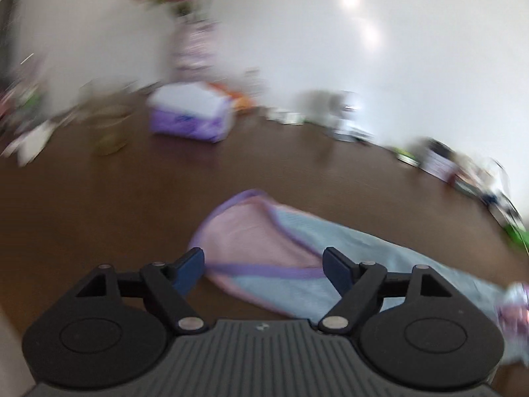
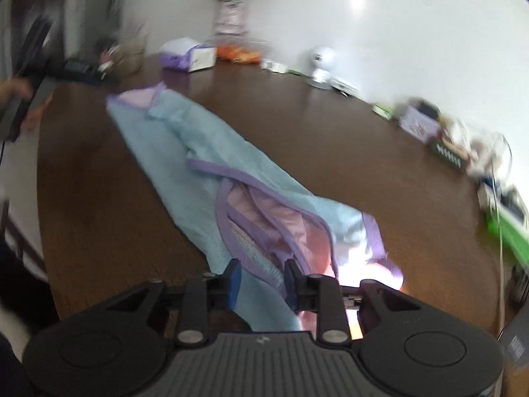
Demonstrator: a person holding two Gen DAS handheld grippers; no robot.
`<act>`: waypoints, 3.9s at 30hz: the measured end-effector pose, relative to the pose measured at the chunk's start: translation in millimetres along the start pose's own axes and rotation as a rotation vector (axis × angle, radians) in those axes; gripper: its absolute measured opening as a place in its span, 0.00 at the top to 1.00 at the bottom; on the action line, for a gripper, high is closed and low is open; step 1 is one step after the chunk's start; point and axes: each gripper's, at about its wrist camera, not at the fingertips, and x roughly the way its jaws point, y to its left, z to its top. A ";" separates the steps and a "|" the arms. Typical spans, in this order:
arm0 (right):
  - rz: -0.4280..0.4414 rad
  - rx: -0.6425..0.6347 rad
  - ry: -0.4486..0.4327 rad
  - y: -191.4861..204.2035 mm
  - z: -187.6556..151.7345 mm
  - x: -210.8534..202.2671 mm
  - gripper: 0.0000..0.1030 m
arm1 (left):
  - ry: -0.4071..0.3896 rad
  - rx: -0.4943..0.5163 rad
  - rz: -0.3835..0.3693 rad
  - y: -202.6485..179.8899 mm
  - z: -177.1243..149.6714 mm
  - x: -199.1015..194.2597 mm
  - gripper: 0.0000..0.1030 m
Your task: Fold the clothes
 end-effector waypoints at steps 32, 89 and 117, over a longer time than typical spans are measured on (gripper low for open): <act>0.433 -0.346 0.127 91.0 306.3 318.3 1.00 | 0.062 -0.262 0.120 4.6 21.1 79.8 0.95; 0.180 0.152 -0.089 70.5 -16.4 4.3 0.97 | 0.208 0.906 -0.916 -141.5 -128.8 -23.9 0.81; 0.045 0.241 -0.090 -90.0 117.2 101.4 0.85 | 0.321 0.511 -0.783 -206.3 10.7 150.7 0.64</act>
